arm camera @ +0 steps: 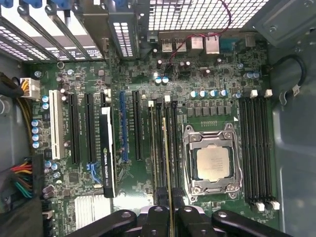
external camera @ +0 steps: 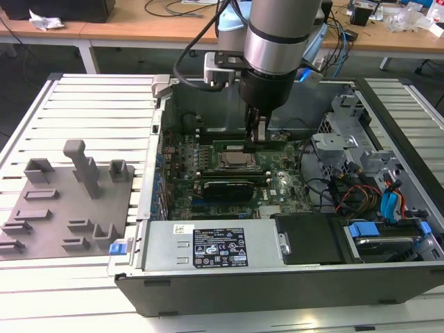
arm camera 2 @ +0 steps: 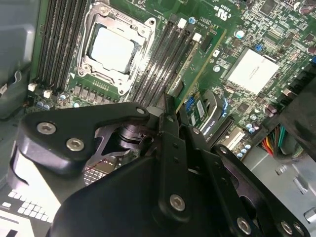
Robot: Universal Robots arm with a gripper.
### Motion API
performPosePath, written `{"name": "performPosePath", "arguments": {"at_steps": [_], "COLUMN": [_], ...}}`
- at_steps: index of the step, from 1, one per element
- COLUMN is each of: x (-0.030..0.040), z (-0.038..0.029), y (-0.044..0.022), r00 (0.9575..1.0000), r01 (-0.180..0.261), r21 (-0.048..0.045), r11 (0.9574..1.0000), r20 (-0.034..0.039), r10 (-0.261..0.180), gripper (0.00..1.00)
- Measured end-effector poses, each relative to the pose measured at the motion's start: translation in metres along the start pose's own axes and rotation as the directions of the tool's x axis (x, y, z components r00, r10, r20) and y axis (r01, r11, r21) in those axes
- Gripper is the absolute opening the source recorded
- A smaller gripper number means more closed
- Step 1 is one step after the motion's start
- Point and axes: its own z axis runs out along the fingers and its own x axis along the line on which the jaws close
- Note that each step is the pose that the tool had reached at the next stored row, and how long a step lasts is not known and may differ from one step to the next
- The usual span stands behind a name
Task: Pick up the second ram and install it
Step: 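Insert the second ram into the second slot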
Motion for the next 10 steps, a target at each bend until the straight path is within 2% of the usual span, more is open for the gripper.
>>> {"name": "performPosePath", "arguments": {"at_steps": [10], "x": [0.0003], "z": [0.0107], "y": [-0.0003], "r00": [1.0], "r01": [0.0], "r21": [0.0001], "r11": [1.0], "r20": [0.0001], "r10": [0.0], "gripper": [0.14]}}
